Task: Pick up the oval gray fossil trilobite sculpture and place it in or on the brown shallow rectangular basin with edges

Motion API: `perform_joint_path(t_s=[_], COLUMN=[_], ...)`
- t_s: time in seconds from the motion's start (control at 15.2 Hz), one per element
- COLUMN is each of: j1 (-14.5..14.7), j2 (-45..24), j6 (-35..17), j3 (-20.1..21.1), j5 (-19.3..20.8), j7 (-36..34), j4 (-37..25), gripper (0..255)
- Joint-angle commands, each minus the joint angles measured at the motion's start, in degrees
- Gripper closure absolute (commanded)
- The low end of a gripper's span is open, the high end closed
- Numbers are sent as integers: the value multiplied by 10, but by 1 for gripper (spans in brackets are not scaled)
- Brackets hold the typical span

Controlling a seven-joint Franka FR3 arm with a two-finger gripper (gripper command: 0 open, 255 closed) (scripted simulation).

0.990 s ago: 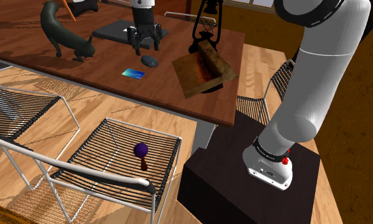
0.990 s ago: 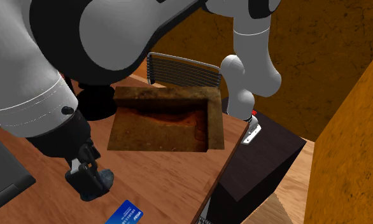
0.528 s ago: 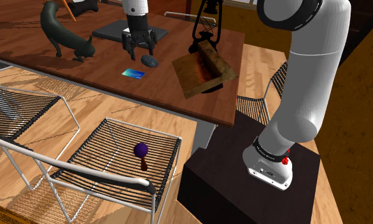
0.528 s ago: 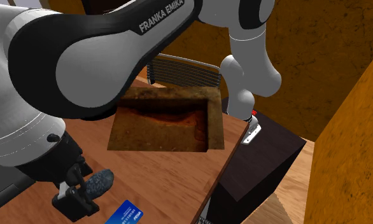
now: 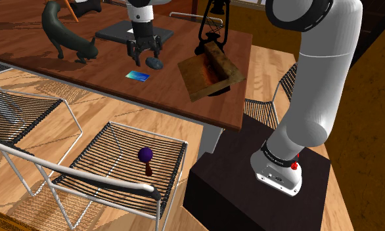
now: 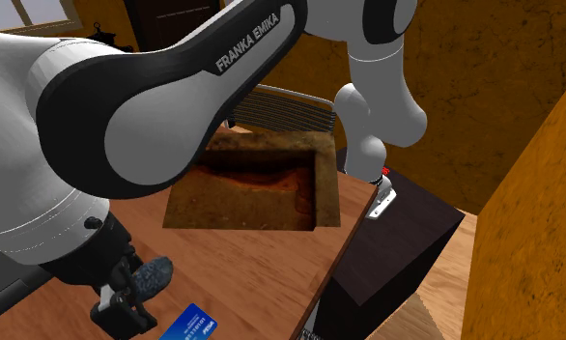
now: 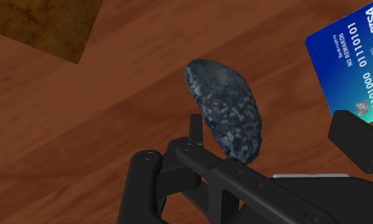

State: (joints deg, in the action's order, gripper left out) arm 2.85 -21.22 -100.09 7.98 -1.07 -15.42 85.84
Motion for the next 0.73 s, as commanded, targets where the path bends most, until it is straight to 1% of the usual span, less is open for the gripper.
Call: perform_joint_path(t_s=[0.0,0.07,0.13,0.66], j1=[0,0,0,0], j2=[0,0,0,0], j6=[0,0,0,0], j3=[0,0,0,0], j5=[0,0,0,0], j7=[0,0,0,0], j4=[0,0,0,0], gripper=[0,0,255,255])
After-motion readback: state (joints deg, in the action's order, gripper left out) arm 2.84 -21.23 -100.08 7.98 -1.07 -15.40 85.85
